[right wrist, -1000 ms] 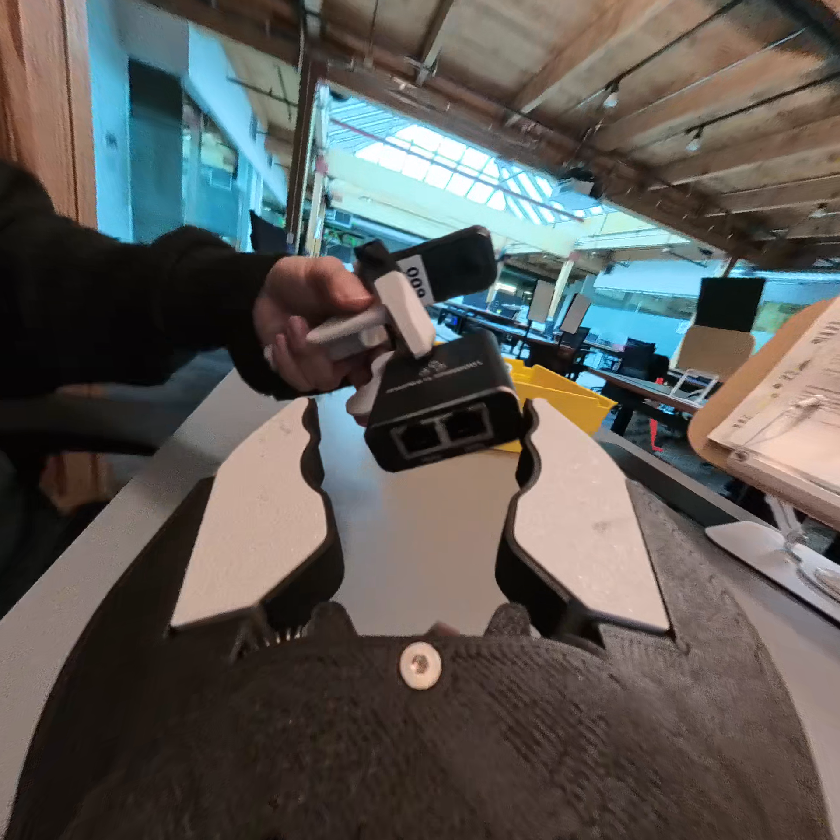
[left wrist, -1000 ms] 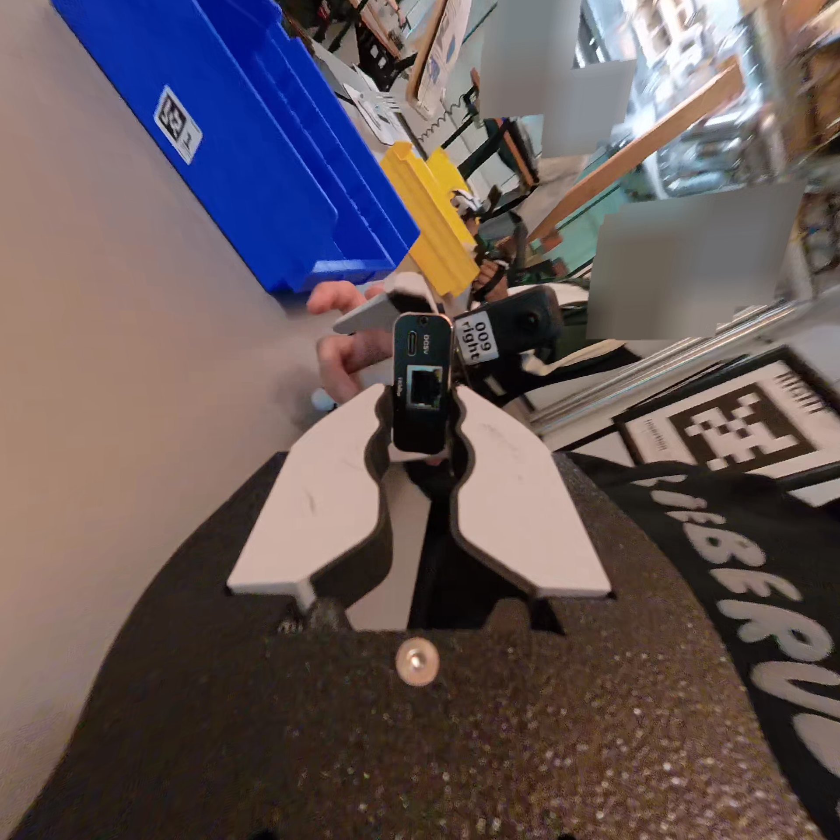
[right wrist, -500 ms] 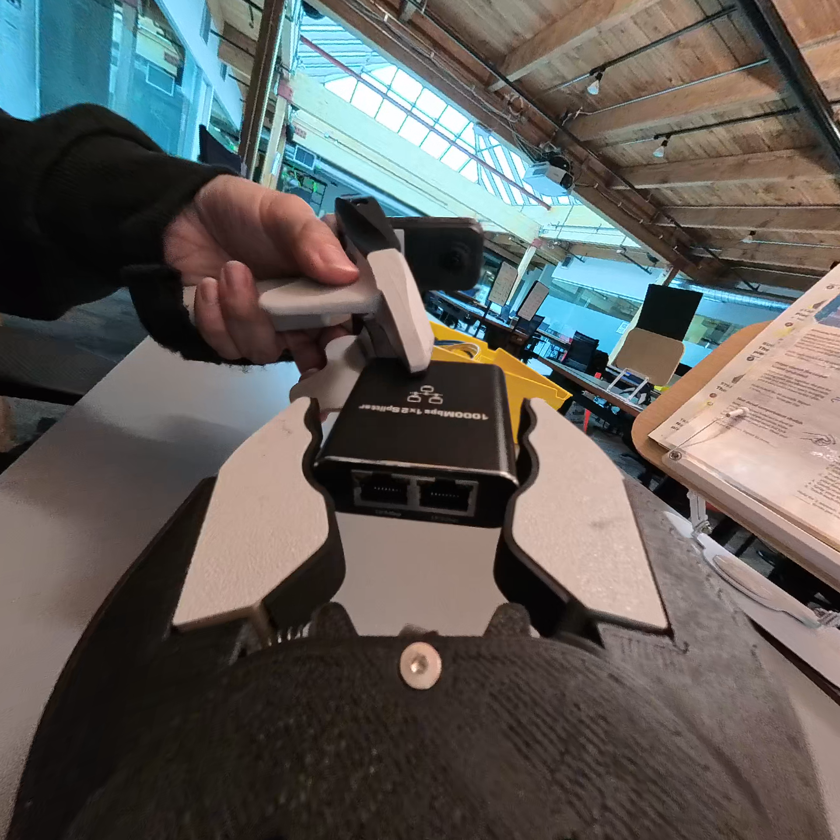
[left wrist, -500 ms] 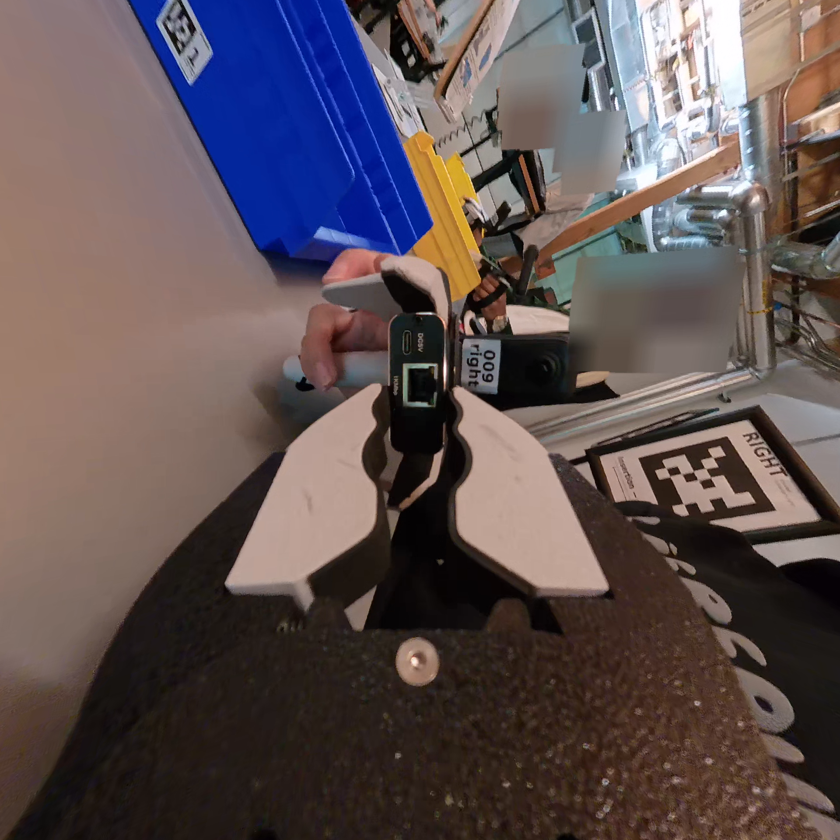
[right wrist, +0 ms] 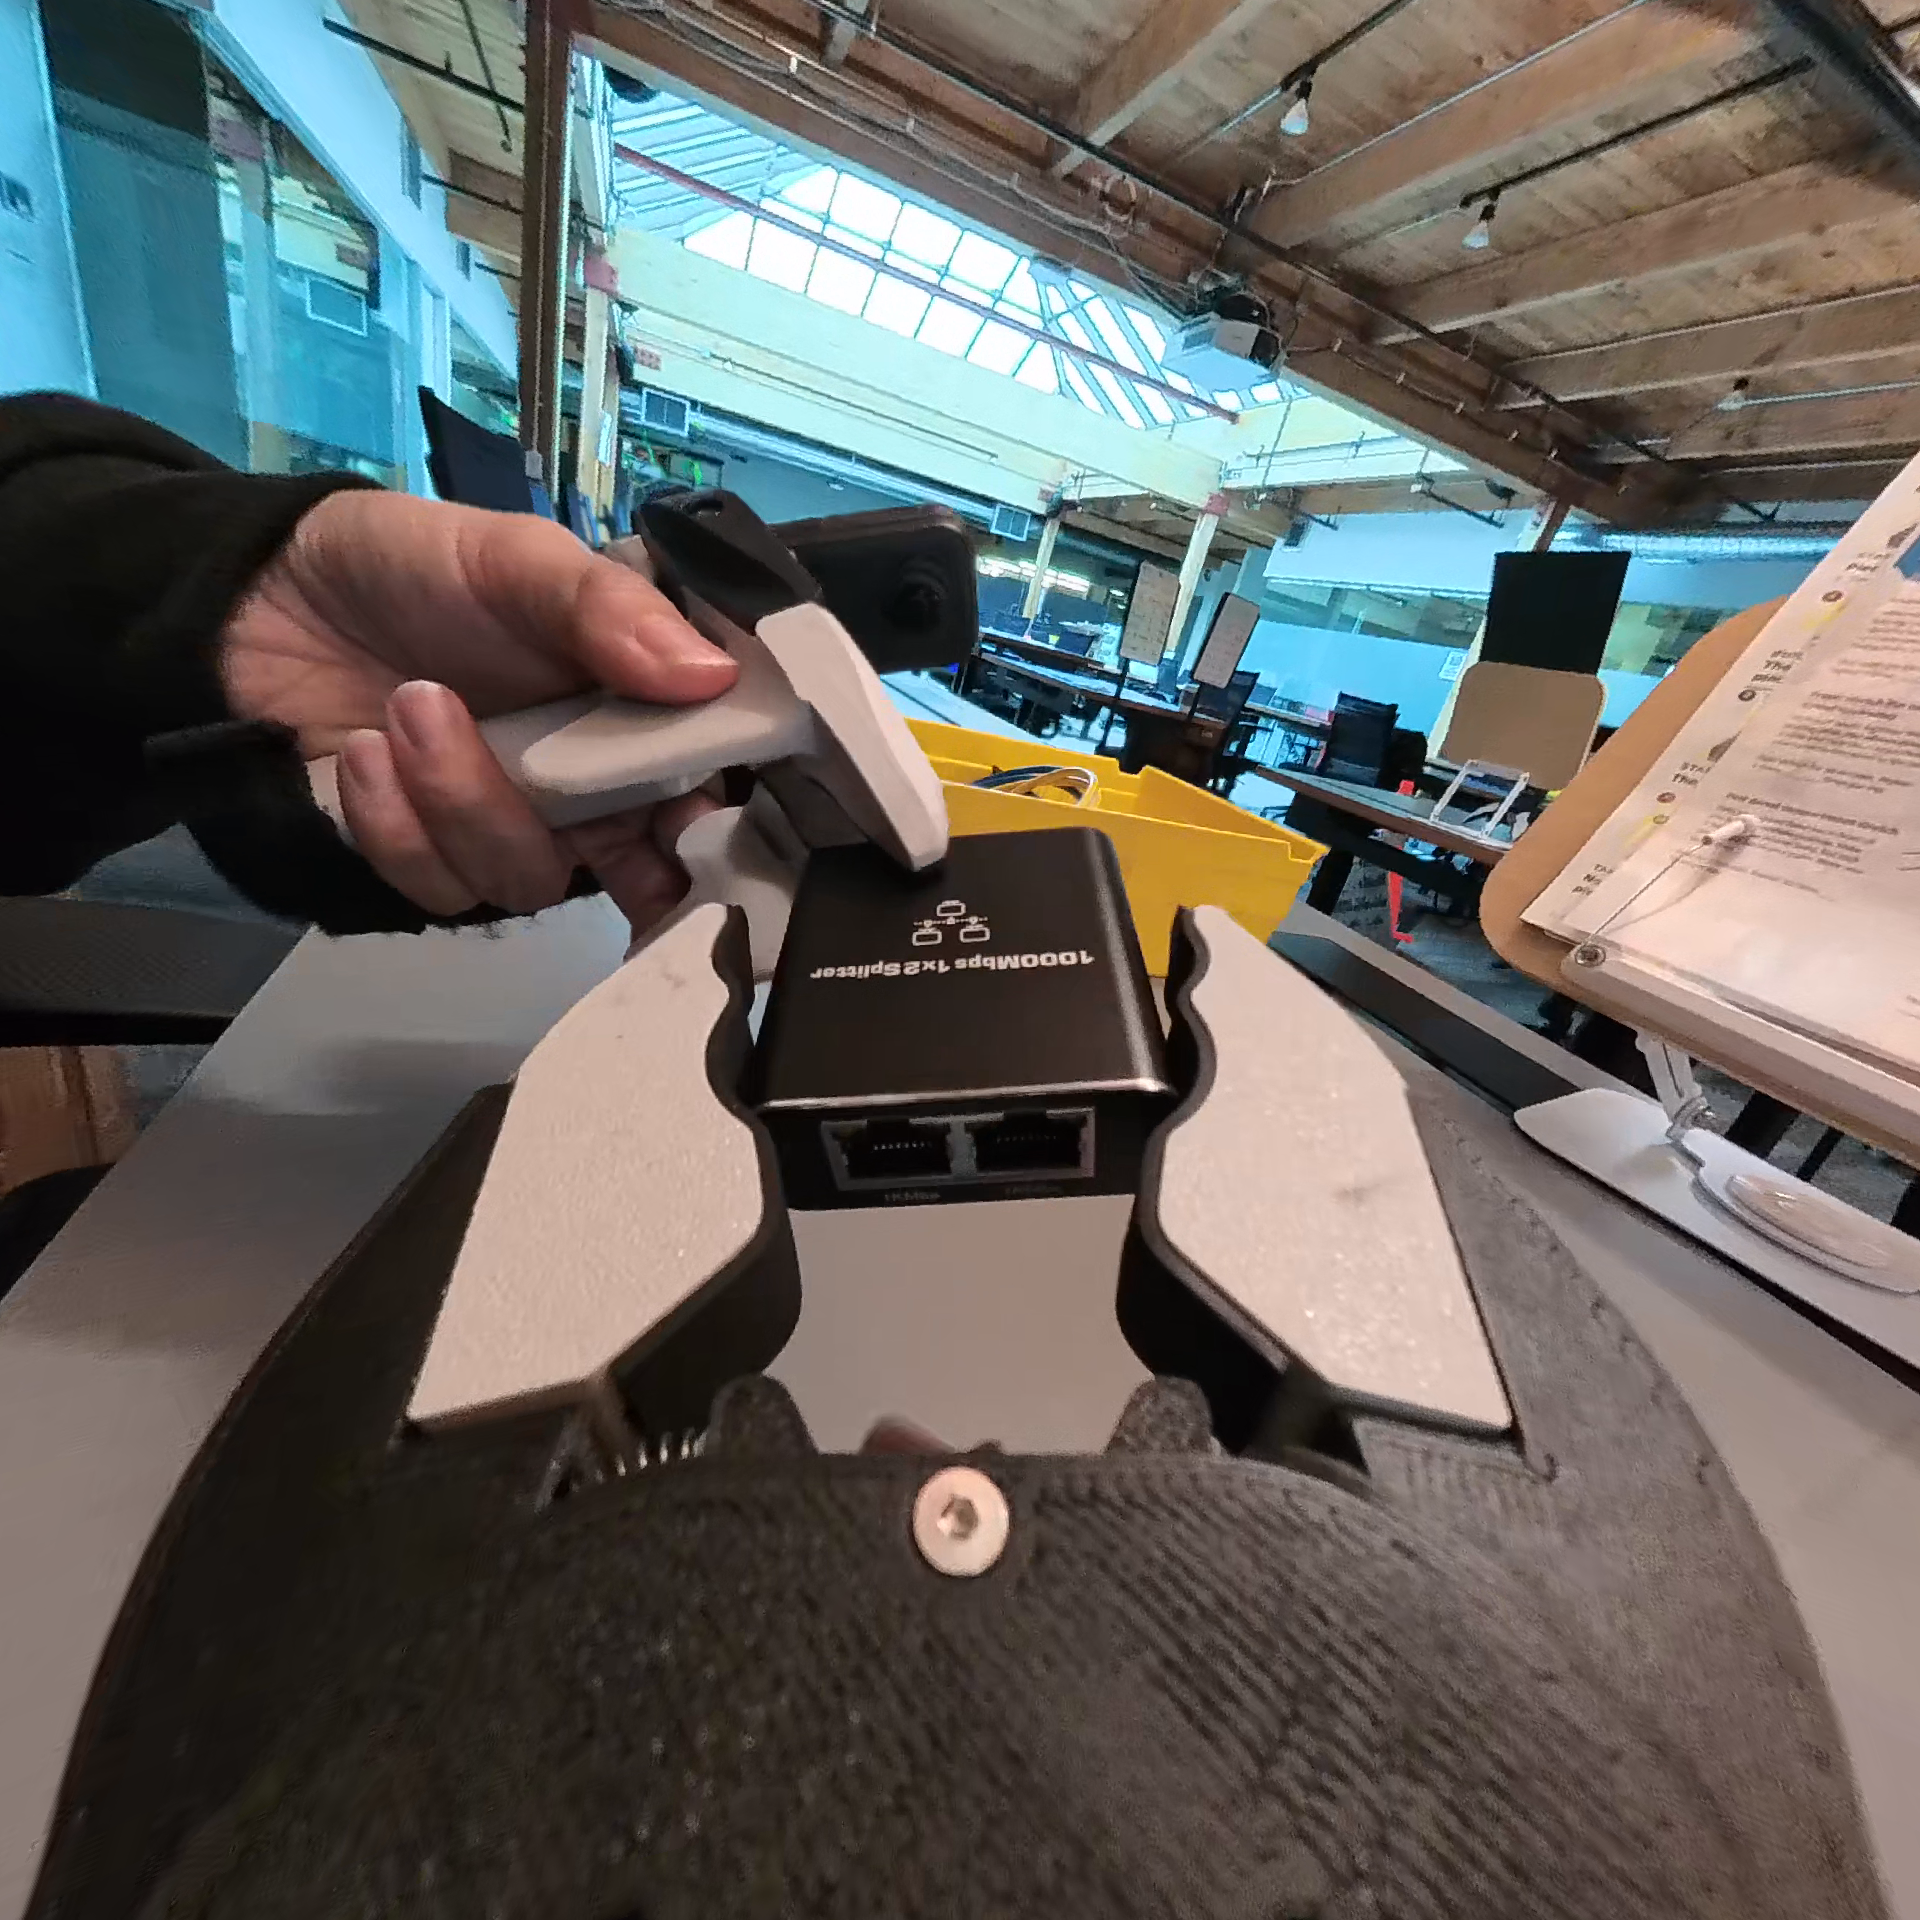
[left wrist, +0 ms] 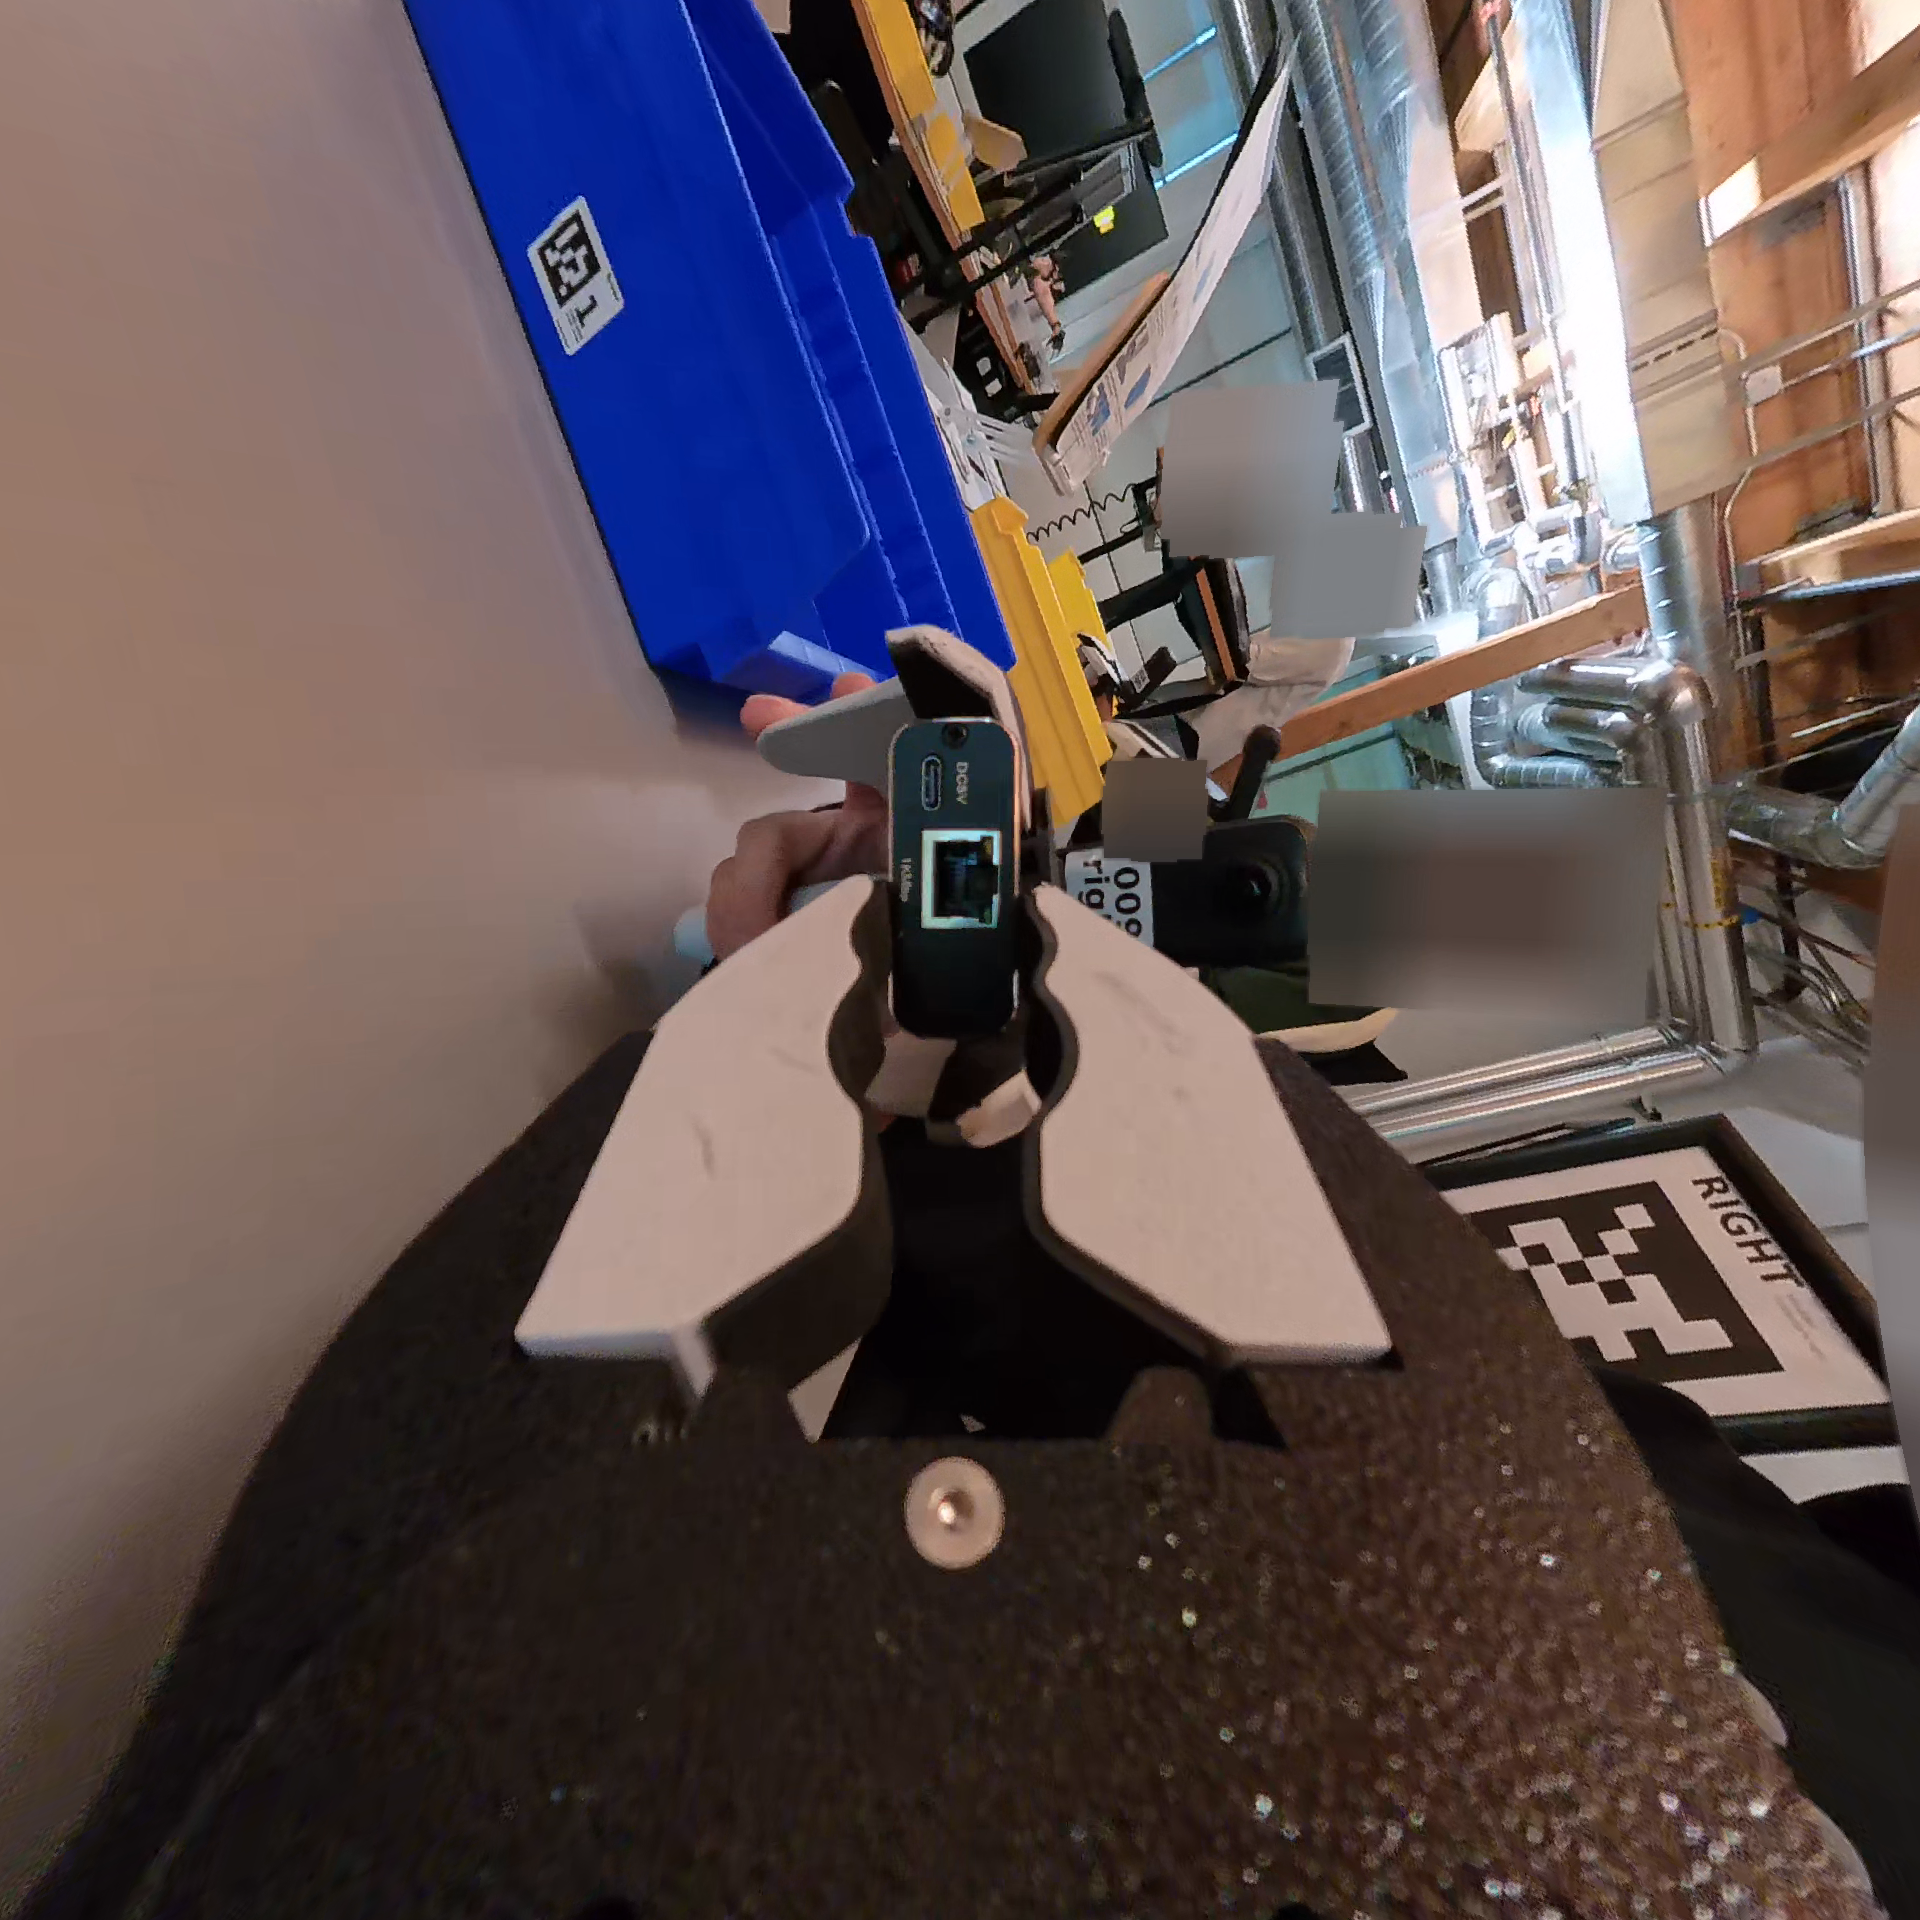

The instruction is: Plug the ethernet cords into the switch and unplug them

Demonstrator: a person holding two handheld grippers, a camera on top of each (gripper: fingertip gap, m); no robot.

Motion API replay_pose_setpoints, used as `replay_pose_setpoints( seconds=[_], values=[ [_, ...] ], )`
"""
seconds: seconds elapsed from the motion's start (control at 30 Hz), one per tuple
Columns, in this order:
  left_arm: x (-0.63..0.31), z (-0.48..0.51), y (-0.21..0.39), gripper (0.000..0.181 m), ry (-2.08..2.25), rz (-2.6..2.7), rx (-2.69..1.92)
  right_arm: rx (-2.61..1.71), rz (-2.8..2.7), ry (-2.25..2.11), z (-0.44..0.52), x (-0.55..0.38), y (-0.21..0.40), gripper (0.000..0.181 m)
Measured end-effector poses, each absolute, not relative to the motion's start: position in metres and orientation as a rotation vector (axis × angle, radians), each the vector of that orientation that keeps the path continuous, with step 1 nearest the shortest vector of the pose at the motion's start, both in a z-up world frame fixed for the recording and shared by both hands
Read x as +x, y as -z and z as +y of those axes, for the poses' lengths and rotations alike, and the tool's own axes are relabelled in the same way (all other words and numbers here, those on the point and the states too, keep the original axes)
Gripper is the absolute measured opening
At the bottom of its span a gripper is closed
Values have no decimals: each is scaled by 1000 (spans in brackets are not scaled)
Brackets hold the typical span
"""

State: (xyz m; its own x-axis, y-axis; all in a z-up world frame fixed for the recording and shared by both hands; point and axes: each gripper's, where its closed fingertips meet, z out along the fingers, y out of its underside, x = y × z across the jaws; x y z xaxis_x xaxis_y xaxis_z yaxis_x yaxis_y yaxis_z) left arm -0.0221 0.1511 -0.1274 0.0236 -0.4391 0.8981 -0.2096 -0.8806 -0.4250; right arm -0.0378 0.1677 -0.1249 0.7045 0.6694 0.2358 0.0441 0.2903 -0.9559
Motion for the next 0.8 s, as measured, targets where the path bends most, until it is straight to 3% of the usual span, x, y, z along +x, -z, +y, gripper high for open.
replay_pose_setpoints(
  seconds=[0.23, 0.37, 0.47, 0.67, 0.8],
  values=[
    [-23, 150, 128, 24, 1881, 816, -2060, -1334, -702, -561, 166, -40, 131, 76],
    [-37, 159, 112, 29, 1597, 1124, -1838, -1339, -604, -720, 166, -30, 125, 76],
    [-67, 206, 92, 44, 1119, 1317, -1640, -1324, -563, -801, 164, -22, 122, 76],
    [-174, 382, 87, 41, -245, 1649, -1277, -1362, -570, -760, 171, -20, 131, 76],
    [-207, 441, 123, 42, -522, 1895, -1358, -1384, -585, -746, 174, -21, 137, 76]
  ],
)
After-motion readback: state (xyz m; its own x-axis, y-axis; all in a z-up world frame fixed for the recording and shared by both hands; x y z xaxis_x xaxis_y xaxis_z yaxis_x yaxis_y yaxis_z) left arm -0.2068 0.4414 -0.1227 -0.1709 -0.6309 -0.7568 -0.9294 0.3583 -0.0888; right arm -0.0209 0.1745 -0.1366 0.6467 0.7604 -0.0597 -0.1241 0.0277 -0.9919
